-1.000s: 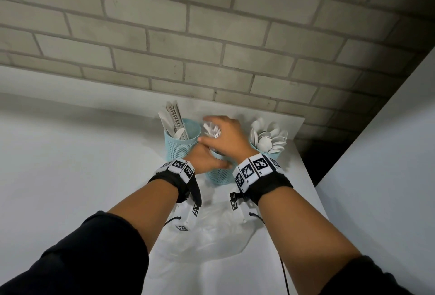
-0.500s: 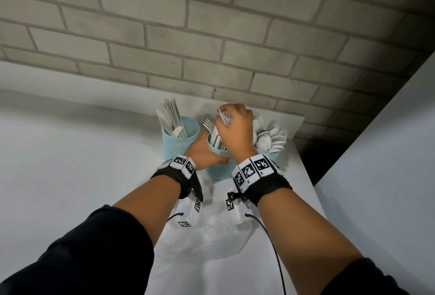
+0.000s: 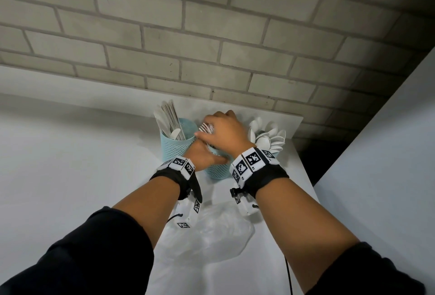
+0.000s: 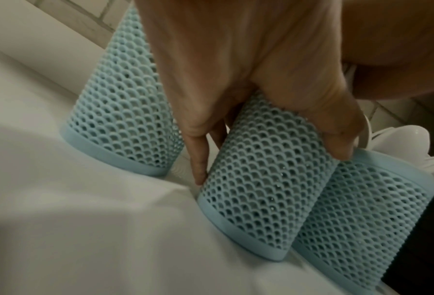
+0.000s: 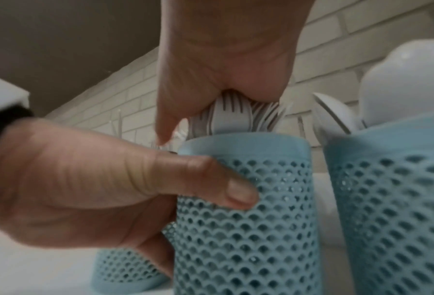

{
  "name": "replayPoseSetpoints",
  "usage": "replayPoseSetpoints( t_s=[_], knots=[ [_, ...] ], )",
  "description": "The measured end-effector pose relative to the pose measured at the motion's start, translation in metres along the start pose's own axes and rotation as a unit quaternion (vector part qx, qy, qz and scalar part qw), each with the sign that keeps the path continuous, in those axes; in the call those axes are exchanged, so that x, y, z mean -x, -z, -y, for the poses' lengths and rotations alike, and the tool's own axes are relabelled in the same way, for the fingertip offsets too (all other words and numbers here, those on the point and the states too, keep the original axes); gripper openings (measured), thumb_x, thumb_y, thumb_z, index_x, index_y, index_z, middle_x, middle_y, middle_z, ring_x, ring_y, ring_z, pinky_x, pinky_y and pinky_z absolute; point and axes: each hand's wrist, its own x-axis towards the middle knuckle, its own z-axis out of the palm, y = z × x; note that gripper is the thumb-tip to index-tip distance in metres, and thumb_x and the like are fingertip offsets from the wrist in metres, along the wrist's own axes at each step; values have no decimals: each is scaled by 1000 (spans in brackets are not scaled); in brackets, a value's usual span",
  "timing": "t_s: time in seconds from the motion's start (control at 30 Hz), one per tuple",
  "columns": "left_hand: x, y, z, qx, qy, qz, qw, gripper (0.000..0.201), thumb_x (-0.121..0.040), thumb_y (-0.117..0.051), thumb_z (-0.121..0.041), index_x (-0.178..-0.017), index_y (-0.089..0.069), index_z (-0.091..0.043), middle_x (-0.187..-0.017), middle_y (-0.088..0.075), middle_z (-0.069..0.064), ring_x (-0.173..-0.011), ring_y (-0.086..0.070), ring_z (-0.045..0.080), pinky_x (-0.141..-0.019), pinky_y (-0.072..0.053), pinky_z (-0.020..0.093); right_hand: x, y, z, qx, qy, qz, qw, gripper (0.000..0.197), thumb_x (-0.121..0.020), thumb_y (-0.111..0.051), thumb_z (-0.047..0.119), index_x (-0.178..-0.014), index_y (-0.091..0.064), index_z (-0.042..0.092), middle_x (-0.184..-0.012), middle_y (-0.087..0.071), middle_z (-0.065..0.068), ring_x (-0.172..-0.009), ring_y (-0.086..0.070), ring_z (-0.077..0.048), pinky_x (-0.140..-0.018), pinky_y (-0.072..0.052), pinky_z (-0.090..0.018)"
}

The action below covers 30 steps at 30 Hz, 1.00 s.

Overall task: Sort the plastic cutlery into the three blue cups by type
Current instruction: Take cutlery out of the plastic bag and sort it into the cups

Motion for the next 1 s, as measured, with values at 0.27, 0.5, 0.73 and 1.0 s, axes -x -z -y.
replayPoseSetpoints(
  t_s=[0.27, 0.5, 0.73, 1.0],
  knots=[
    [-4, -5, 4, 22, 13, 10, 1000, 122, -43, -90, -51, -142, -27, -18, -133, -55, -3, -122, -53, 12, -108, -40, 39, 1, 26, -13, -91, -86, -46, 991, 51, -87, -48, 58, -127, -52, 27, -138, -49, -3, -127, -37, -30, -101, -28, -41],
    [14, -2, -17, -27, 39, -25, 999, 105, -63, -86, -30, -145, -21, -13, -147, -39, 1, -133, -41, 20, -109, -31, 31, 19, 50, -54, -173, -243, -203, 933, 44, -93, -46, 47, -124, -53, 17, -133, -49, -14, -125, -40, -32, -101, -31, -42],
    [24, -8, -34, -186, 122, 1, 975, 52, -79, -71, -41, -104, -50, 0, -103, -59, 12, -101, -58, 26, -90, -47, 34, 63, 26, -96, -307, -225, -220, 898, 66, -84, -59, 50, -138, -39, 17, -144, -35, -12, -132, -37, -27, -110, -33, -42],
    [31, -41, -68, -208, 89, 201, 953, 37, -83, -65, -39, -105, -59, -9, -113, -64, 11, -98, -64, 25, -93, -52, 36, 75, -6, -105, -423, -220, -131, 869, 113, -47, -78, 68, -141, -20, 43, -141, -42, -5, -122, -51, -22, -101, -46, -46]
  ],
)
